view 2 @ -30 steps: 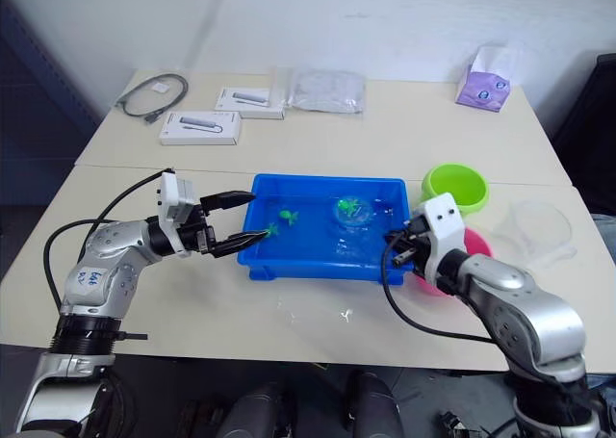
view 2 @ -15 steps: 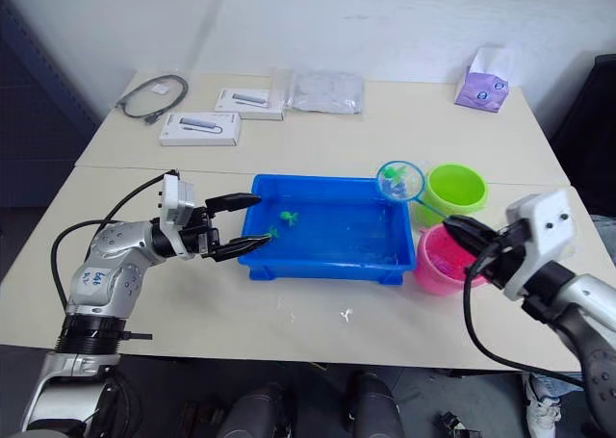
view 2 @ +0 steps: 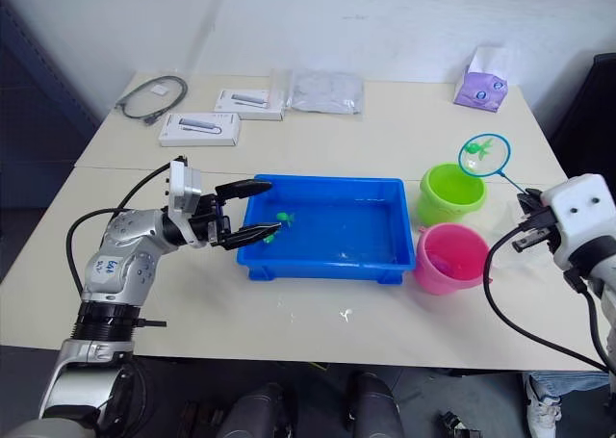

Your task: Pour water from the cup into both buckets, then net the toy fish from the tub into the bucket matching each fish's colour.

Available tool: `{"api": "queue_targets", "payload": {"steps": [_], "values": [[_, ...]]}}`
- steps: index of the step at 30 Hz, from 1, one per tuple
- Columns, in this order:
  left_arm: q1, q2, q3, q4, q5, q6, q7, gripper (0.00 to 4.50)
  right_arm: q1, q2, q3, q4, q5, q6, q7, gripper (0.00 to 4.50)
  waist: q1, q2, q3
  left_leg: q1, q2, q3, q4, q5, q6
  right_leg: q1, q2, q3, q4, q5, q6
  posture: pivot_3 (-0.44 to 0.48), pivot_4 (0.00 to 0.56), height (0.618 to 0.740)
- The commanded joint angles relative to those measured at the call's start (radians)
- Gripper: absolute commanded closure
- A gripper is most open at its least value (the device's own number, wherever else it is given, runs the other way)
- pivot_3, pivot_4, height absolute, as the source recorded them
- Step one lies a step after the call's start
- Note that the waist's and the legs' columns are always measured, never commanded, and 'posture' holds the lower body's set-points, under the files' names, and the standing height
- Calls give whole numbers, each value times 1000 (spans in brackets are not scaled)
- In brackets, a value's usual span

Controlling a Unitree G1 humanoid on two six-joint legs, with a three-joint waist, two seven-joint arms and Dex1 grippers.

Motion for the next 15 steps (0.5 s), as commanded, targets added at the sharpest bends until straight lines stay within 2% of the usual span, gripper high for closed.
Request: {"api": "queue_targets", "payload": {"steps": [1,7,15], "values": [[-20,2,7,-27,-8,0,8,51,29,-64,24,28,-161,-149,-28,4500,2,0,0,0,0,0,0,0,0,0,0,0,0,0,0,0,150,740],[-11,2,6,-50,-12,15,22,51,93,-194,100,104,-481,-432,-145,4500,0,0,0,0,0,0,0,0,0,1,0,0,0,0,0,0,150,740],[-17,-1,3,-63,-15,30,32,51,87,-228,111,240,-609,-595,-253,4500,-1,0,0,2,0,1,0,1,-2,2,0,1,-1,0,0,0,150,740]]}}
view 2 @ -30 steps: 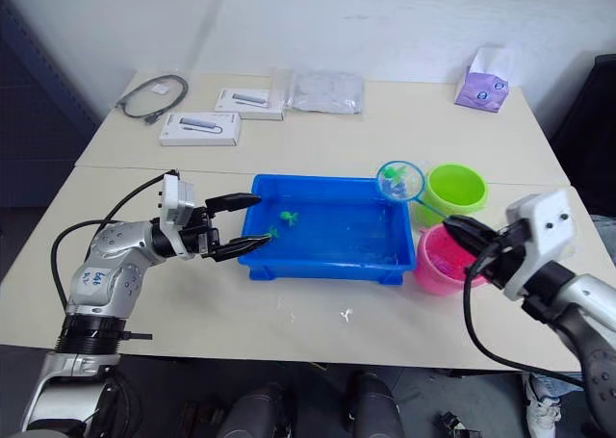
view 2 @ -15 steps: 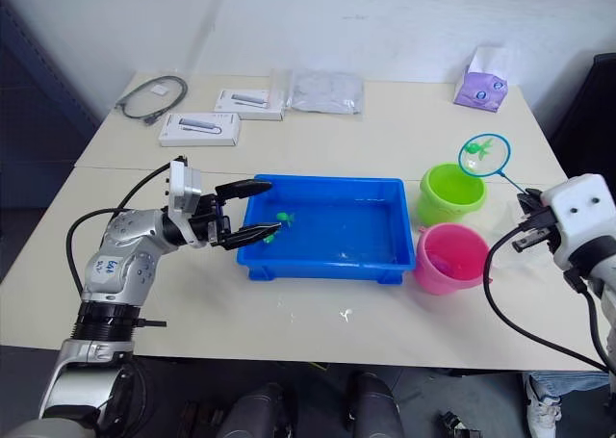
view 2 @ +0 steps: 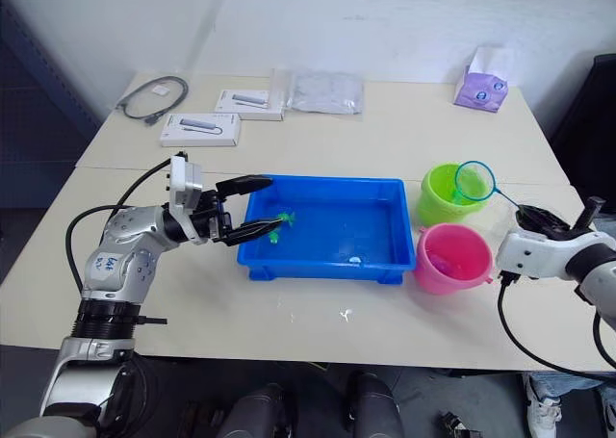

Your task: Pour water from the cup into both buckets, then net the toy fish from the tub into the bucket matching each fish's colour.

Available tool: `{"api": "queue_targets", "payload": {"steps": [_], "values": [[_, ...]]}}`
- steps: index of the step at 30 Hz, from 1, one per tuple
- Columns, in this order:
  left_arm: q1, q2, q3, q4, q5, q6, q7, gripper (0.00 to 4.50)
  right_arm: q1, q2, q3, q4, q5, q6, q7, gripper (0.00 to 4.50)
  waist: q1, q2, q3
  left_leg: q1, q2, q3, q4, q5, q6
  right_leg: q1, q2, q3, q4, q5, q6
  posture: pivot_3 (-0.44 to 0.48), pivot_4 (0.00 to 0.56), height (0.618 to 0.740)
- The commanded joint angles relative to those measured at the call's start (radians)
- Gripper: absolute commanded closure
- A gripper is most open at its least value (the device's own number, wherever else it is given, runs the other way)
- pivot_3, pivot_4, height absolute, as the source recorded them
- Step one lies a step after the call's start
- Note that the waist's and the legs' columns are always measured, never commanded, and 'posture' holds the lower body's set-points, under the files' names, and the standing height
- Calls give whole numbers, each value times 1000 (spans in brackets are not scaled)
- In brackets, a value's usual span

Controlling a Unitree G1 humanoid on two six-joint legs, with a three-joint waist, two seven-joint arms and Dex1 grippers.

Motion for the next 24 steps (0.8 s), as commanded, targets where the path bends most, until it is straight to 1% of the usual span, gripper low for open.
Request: {"api": "queue_targets", "payload": {"steps": [1,2,5,7,9,11,12,15,17,19,21,24], "values": [[-13,-1,4,-49,-15,0,6,51,-28,-22,-16,29,-31,-69,-61,4500,0,0,0,0,0,0,0,0,0,0,0,0,0,0,0,0,150,740],[-13,-3,6,-50,-16,1,8,51,-32,-21,-21,38,-49,-84,-87,4500,0,0,0,0,0,0,0,0,0,0,0,0,0,0,0,0,150,740],[-13,-3,8,-51,-17,1,11,51,-41,-10,-28,57,-37,-102,-94,4500,-1,0,0,1,0,0,0,0,0,0,0,1,-3,0,0,0,150,740],[-8,8,19,-53,-15,3,16,51,-89,57,-46,27,117,-78,-58,4500,-1,0,0,1,0,0,0,0,0,0,0,1,-3,0,0,0,150,740],[-4,17,28,-54,-15,5,19,51,-130,102,-57,0,218,-54,-30,4500,-3,0,0,1,1,0,0,0,-1,2,1,1,-4,0,0,0,150,740],[15,50,49,-45,-13,4,11,51,-180,141,-15,-69,425,28,110,4500,-7,1,0,2,1,0,0,0,-1,2,1,1,-4,0,0,0,150,740],[27,68,59,-41,-13,1,5,51,-196,164,10,-125,557,121,193,4500,-11,1,0,3,1,0,0,1,-1,2,2,2,-3,0,0,0,150,740],[68,123,91,-33,-16,-4,-12,51,-213,177,83,-273,771,353,344,4500,-19,1,0,3,3,-1,-1,1,-1,2,1,1,-1,0,-1,0,150,740],[89,150,110,-30,-20,-3,-23,51,-217,162,126,-347,825,458,396,4500,-20,1,0,4,3,-1,-1,1,-1,2,-1,1,1,0,-1,0,150,740],[130,192,134,-22,-19,-6,-44,51,-267,172,215,-403,814,614,377,4500,-20,1,0,3,3,-1,0,0,-1,2,-2,1,1,-1,-1,0,150,740],[168,230,160,-13,-17,-7,-55,51,-337,197,304,-430,800,725,372,4500,-22,1,0,3,2,-1,0,0,0,2,-4,1,2,-1,-1,0,150,740],[197,264,171,-2,-6,-10,-60,51,-411,210,396,-432,773,825,392,4500,-20,1,0,3,2,-1,0,-1,0,2,-5,1,1,-1,-1,0,150,740]]}}
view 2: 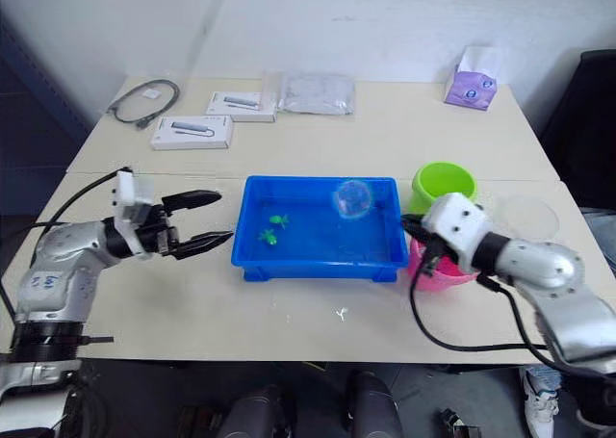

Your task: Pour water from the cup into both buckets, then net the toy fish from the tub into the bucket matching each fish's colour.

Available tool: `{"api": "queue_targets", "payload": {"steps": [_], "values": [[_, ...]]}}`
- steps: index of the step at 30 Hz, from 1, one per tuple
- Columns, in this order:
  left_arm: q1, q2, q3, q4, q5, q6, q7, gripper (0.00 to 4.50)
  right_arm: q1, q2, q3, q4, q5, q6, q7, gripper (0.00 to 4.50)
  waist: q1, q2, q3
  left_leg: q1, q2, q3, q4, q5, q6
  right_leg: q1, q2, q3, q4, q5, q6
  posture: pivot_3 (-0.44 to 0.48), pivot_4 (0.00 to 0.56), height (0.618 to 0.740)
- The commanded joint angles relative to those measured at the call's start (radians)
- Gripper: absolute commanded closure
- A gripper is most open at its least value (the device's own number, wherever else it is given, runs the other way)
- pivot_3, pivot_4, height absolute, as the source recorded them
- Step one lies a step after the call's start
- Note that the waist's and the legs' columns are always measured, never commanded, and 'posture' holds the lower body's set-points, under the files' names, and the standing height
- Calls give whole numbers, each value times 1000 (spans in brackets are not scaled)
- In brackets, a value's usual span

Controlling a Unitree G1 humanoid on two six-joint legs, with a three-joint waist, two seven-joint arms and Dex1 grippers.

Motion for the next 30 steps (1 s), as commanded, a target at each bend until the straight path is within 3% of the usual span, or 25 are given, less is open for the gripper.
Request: {"api": "queue_targets", "payload": {"steps": [1,4,11,22,30], "values": [[31,44,25,-1,15,-28,-17,51,-87,7,103,-9,-71,85,15,4500,5,0,0,0,0,0,0,0,0,0,0,0,0,0,0,0,150,740],[48,55,23,1,26,-37,-15,51,-177,19,217,73,-178,80,36,4500,4,0,0,-2,-1,-1,0,0,0,-1,0,-1,0,0,0,0,150,740],[63,48,26,-41,15,-20,1,51,-313,104,352,111,-160,224,185,4500,-3,0,0,-3,0,0,0,-1,0,-3,1,-3,1,0,0,0,150,740],[85,19,18,-77,13,-17,38,51,-410,307,352,210,-131,337,180,4500,-1,0,0,-4,-1,0,0,-1,0,-3,1,-3,1,0,0,0,150,740],[92,19,21,-55,21,-27,46,51,-407,337,318,177,-124,274,190,4500,-4,0,0,-4,-1,0,0,-1,0,-3,1,-3,1,0,0,0,150,740]]}}
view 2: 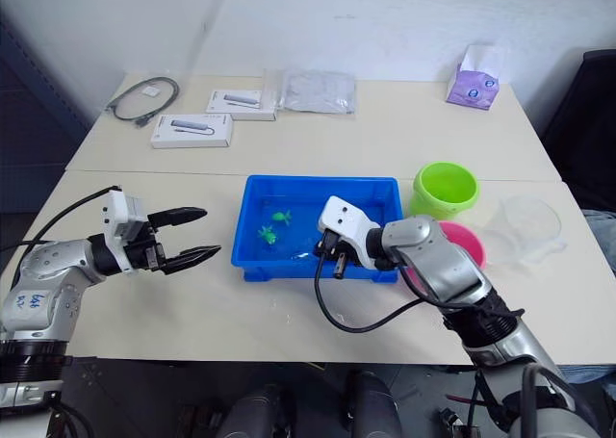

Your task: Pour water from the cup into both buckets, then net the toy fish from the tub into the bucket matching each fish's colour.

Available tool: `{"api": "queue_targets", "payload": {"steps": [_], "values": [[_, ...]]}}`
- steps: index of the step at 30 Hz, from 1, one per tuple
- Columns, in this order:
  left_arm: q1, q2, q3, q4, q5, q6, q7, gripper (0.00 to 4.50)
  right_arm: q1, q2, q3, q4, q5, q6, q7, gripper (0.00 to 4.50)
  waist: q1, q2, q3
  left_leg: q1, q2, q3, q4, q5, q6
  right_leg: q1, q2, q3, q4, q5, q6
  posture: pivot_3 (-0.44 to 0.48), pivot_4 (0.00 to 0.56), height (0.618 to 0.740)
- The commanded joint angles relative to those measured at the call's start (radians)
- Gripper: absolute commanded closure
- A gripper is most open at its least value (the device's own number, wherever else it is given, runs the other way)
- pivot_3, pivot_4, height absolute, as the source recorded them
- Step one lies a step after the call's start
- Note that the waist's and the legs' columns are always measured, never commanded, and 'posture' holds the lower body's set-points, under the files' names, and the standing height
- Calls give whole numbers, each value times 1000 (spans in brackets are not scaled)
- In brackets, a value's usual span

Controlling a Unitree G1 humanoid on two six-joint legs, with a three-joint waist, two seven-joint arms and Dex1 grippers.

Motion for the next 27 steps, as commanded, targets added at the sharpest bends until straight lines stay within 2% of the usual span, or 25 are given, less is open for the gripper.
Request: {"api": "queue_targets", "payload": {"steps": [1,5,13,15,22,27], "values": [[8,3,13,-16,-2,-17,4,51,-1,-13,-52,-56,15,-46,14,4500,0,0,0,0,0,0,0,0,0,0,0,0,0,0,0,0,150,740],[8,-4,13,-14,-7,-22,3,51,37,-48,-99,-106,34,-72,27,4500,2,0,0,0,0,0,0,0,0,0,0,0,0,0,0,0,150,740],[-16,-31,11,-3,-18,-45,-4,51,205,-94,-286,-239,144,-97,36,4500,2,0,0,0,0,0,0,0,0,0,0,0,0,0,0,0,150,740],[-48,-39,-5,-4,-33,-25,-22,51,262,-105,-370,-272,200,-65,21,4500,8,0,0,0,0,0,0,0,0,0,0,0,0,0,0,0,150,740],[-137,-56,-42,12,-31,-10,-52,51,359,-134,-512,-324,288,-12,-30,4500,6,0,0,0,0,0,0,0,0,1,0,0,0,0,0,0,150,740],[-213,-97,-85,30,-16,-20,-59,51,523,-173,-711,-374,327,-60,-36,4500,15,0,0,0,-1,0,-1,0,0,1,2,0,-1,0,0,0,150,740]]}}
